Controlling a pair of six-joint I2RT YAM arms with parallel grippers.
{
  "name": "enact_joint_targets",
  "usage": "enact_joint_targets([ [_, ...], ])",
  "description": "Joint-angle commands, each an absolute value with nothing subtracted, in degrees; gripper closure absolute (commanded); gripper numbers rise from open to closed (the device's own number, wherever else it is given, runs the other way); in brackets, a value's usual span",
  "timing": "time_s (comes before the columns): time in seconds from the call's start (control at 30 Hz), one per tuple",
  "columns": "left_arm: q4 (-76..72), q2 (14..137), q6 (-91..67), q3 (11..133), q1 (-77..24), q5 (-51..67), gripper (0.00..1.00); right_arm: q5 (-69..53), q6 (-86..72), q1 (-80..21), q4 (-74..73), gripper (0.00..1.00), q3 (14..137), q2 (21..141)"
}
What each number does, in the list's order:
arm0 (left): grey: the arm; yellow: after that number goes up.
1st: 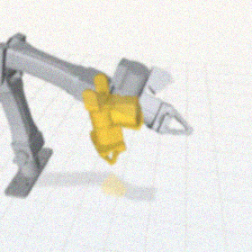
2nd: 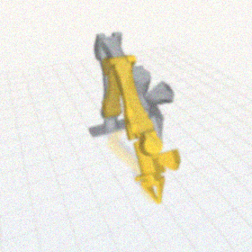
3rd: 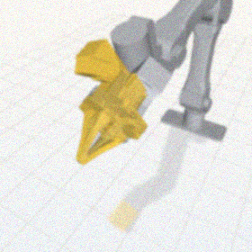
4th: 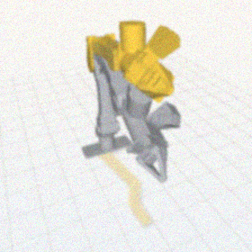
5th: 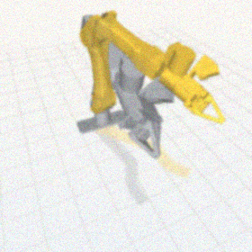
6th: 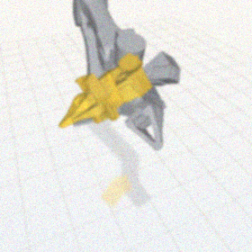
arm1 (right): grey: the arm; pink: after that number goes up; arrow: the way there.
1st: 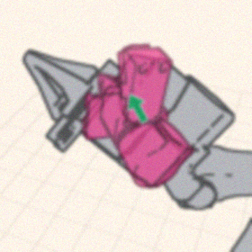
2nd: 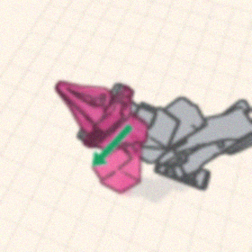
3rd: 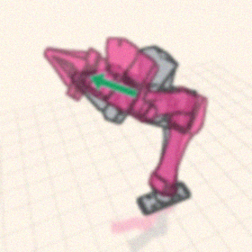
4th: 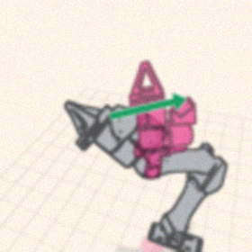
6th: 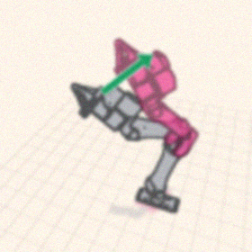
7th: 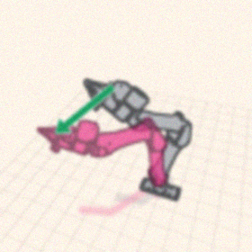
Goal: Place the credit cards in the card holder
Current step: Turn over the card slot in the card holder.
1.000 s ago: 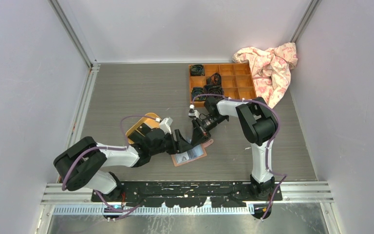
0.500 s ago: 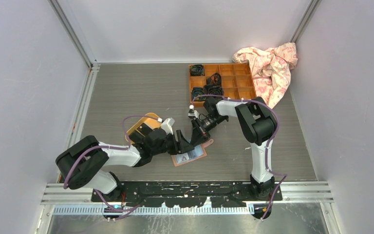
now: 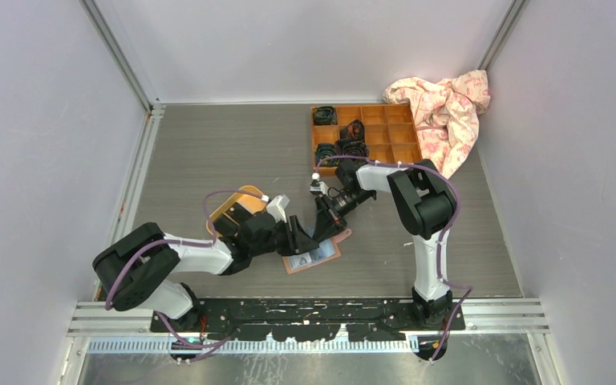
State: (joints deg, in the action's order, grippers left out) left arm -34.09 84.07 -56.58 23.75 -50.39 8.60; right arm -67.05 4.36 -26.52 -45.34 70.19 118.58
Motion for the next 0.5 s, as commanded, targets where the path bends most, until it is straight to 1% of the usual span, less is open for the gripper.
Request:
enact_joint_targets([
  [0.0, -36.4, 81.9, -56.0, 23.1, -50.5, 7.7, 0.6, -66.3, 5.8, -26.8, -46.8, 0.7, 72.1, 117.8],
  [0.13, -36.6, 81.5, -56.1, 22.5, -50.5, 7.6, 0.64, -65.6, 6.3, -26.8, -47.2, 0.67, 72.3, 117.5],
  [0.37, -35.9, 80.3, -56.0, 21.6, -50.5, 6.9, 0.67, -65.0, 7.1, -26.7, -47.7, 0.65, 72.5, 117.4],
  [0.47, -35.5, 79.6, -56.0, 21.2, -50.5, 6.7, 0.68, -65.0, 7.4, -26.6, -48.0, 0.62, 72.7, 117.2],
])
